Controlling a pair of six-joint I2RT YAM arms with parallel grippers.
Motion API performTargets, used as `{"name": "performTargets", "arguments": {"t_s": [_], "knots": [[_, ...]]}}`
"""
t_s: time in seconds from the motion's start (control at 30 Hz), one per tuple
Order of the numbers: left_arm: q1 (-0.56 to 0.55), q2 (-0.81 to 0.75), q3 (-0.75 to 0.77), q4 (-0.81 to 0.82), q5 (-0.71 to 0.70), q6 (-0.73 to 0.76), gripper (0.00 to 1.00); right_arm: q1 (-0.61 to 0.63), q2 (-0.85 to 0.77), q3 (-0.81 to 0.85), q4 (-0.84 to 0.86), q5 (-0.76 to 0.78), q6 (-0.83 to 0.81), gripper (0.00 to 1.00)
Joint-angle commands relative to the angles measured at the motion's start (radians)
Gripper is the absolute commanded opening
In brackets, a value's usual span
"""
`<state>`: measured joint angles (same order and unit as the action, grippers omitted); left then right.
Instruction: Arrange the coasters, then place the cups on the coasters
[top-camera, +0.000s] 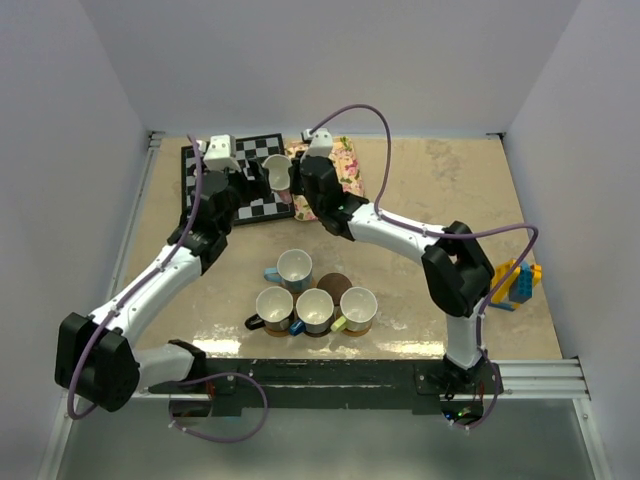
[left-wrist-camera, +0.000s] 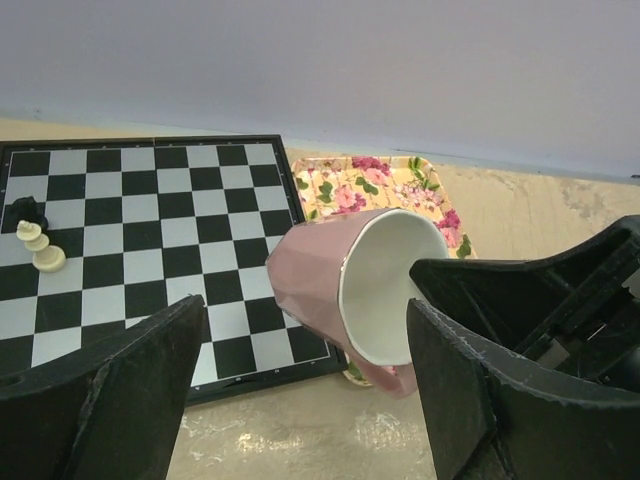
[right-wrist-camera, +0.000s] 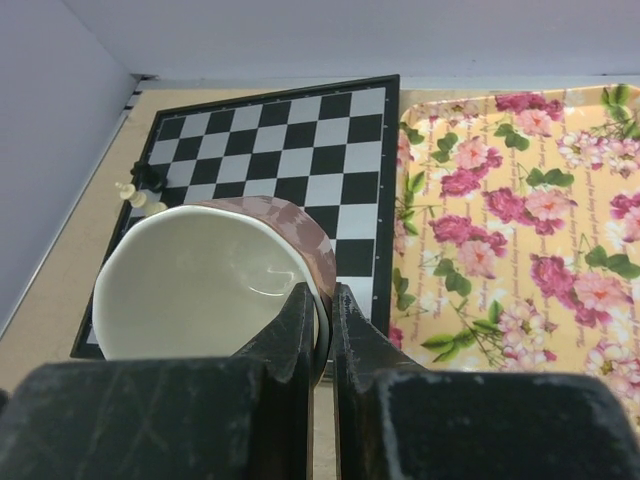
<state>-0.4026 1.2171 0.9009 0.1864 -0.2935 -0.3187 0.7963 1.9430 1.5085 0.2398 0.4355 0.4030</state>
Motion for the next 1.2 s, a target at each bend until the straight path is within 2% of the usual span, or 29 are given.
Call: {"name": "performTargets", "arguments": {"t_s": [0.0, 0.1, 0.27, 0.37, 0.57, 0.67, 0.73, 0.87, 0.97, 1.07, 1.17], "knots": [[-0.007, 0.002, -0.011, 0.065, 0.020, 0.000, 0.87, 0.021, -0.116, 0.021, 0.191, 0.042, 0.000, 0.00], [-0.007, 0.042, 0.004, 0.058, 0.019, -0.003, 0.87, 0.030, -0.133, 0.003, 0.207, 0.039, -0.004, 0.00], [-0.010, 0.105, 0.061, -0.013, -0.022, 0.018, 0.81, 0.046, -0.170, -0.045, 0.242, 0.057, -0.021, 0.00], [-0.012, 0.119, 0.062, -0.010, -0.026, 0.027, 0.74, 0.053, -0.184, -0.065, 0.254, 0.060, -0.036, 0.00], [-0.015, 0.127, 0.041, 0.057, 0.069, 0.024, 0.44, 0.070, -0.184, -0.080, 0.260, 0.060, -0.072, 0.00], [-0.015, 0.130, 0.041, 0.068, 0.097, 0.032, 0.21, 0.072, -0.177, -0.073, 0.219, 0.048, -0.076, 0.00], [-0.015, 0.131, 0.044, 0.070, 0.102, 0.038, 0.01, 0.072, -0.170, -0.057, 0.178, 0.045, -0.082, 0.00], [-0.015, 0.127, 0.056, 0.081, 0.143, 0.058, 0.00, 0.072, -0.158, -0.025, 0.102, 0.028, -0.105, 0.04], [-0.016, 0.128, 0.076, 0.068, 0.169, 0.079, 0.00, 0.072, -0.132, 0.033, 0.009, 0.031, -0.147, 0.17], [-0.018, 0.128, 0.098, 0.051, 0.194, 0.110, 0.00, 0.072, -0.110, 0.074, -0.043, 0.057, -0.202, 0.34], [-0.019, 0.134, 0.116, 0.028, 0.243, 0.150, 0.00, 0.073, -0.096, 0.088, -0.051, 0.066, -0.274, 0.44]]}}
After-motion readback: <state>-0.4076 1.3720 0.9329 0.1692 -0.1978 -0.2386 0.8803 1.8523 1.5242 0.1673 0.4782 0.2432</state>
